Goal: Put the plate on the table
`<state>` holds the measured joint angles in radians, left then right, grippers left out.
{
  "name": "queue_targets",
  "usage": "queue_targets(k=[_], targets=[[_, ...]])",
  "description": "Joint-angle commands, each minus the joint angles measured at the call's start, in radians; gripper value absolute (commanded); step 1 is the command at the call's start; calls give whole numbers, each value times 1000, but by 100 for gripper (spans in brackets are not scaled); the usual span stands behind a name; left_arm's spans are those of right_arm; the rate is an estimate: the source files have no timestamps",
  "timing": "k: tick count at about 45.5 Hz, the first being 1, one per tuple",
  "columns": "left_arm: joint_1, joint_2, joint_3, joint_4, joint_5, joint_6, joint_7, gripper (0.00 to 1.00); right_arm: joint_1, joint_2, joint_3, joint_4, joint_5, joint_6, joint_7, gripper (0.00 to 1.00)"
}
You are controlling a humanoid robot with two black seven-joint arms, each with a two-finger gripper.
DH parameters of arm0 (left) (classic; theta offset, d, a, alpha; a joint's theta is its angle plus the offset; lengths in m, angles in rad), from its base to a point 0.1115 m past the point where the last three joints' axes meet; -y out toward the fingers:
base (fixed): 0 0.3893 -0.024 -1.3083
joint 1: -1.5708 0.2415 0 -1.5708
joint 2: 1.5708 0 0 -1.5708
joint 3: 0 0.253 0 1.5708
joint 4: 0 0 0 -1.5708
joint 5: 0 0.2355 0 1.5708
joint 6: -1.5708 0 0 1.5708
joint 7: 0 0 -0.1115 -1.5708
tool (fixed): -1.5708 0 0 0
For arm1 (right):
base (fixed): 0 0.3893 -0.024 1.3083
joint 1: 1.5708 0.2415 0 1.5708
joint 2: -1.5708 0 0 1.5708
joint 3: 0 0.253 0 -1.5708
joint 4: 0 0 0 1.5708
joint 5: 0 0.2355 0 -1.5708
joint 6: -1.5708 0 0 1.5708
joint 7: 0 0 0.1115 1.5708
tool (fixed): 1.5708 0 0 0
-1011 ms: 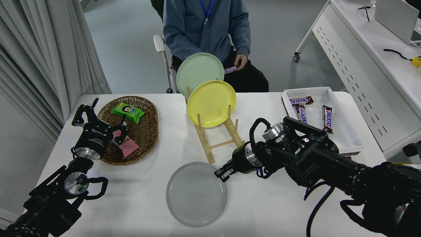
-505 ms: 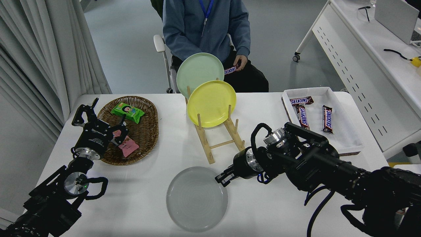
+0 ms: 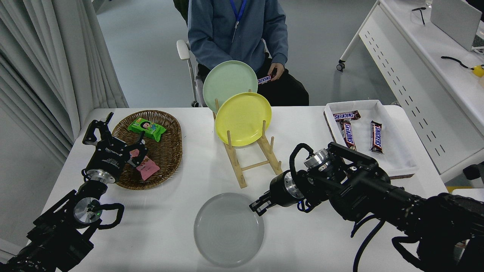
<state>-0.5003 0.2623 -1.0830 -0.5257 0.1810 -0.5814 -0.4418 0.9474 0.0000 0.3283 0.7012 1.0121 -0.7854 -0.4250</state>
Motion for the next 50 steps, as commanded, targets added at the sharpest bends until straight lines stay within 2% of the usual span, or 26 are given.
queue_targets(k=[1,32,34,36,40,41,50], targets=[[0,0,0,0,0,0,0,100,-1,0,2,-8,-9,0,0,0],[0,0,0,0,0,0,0,100,-1,0,11,-23,-17,0,-1,1],[0,0,0,0,0,0,0,100,-1,0,12,-23,-17,0,-1,12],[0,0,0,1,0,0,0,100,-1,0,14,-22,-17,0,-1,31],[0,0,0,0,0,0,0,100,-1,0,17,-17,-17,0,-1,91],[0,0,0,1,0,0,0,100,-1,0,17,-19,-18,0,-1,100],[0,0,0,0,0,0,0,100,-4,0,2,-12,-18,0,-3,100]])
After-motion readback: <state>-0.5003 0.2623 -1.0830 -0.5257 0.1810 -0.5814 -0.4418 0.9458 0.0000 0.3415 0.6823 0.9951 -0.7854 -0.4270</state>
